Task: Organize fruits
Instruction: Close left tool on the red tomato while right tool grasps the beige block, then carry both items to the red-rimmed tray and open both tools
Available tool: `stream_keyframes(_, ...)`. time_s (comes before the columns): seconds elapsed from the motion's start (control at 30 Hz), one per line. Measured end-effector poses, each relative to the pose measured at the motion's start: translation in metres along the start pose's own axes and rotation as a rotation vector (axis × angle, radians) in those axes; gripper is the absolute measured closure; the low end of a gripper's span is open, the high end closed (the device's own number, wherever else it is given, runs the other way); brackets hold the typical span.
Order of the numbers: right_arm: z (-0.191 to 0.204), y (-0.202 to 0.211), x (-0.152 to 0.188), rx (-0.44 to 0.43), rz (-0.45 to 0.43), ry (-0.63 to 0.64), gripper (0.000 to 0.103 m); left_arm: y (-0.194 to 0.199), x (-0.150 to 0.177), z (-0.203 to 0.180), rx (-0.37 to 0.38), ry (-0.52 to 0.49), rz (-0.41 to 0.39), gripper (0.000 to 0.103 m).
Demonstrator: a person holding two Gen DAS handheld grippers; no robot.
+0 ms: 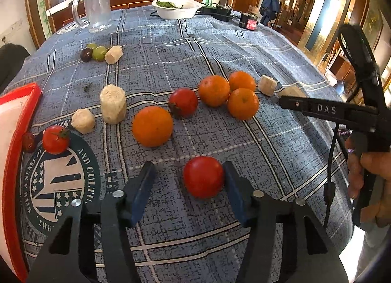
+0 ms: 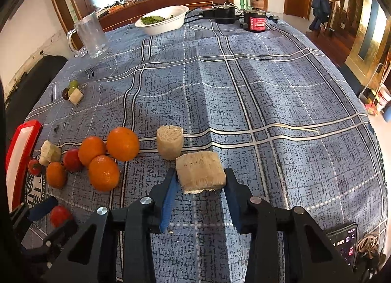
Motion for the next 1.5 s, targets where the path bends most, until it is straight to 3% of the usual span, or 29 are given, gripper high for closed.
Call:
stream_keyframes(0.1, -0.001, 0.005, 0.003, -0.003, -0.008, -0.011, 0.063, 0.004, 0.000, 0.003, 0.052, 0.034, -0.004, 0.066)
stream_keyframes(0.2, -0.002, 0.011, 0.006, -0.003, -0.020, -0.021, 0.064, 0.007, 0.001, -0.001, 0.061, 0.019, -0.001, 0.072)
stream_keyframes(0.53, 0.006, 0.043, 0.009, -0.010, -0.073, -0.020, 0.064, 0.018, 0.009, -0.002, 0.103, 0.009, 0.016, 0.074)
stream_keyframes(0.7, 0.021, 0.061, 0.005, -0.037, -0.112, -0.002, 0.064, 0.039, 0.004, 0.004, 0.122, 0.020, -0.019, 0.074)
stream_keyframes(1.0, 0.083, 0.087, -0.014, -0.159, -0.190, 0.102, 0.064, 0.084, -0.018, 0.054, 0.058, 0.087, -0.123, 0.073)
stream_keyframes(1.2, 0.133, 0.083, -0.028, -0.300, -0.189, 0.175, 0.064, 0.108, -0.033, 0.109, -0.016, 0.161, -0.171, 0.073)
stream_keyframes(1.5, 0.231, 0.063, -0.064, -0.492, -0.164, 0.340, 0.064, 0.118, -0.055, 0.178, -0.101, 0.246, -0.183, 0.073)
Point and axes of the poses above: each gripper's, at about its wrist camera, not at the fingertips, and y roughly against the way its jaws point, z to its left, x to its underside, the point moved 7 cm from there along -y, roughly the way its jaws point, and after that the axes turned 12 degrees about y, right-handed, at the moved point
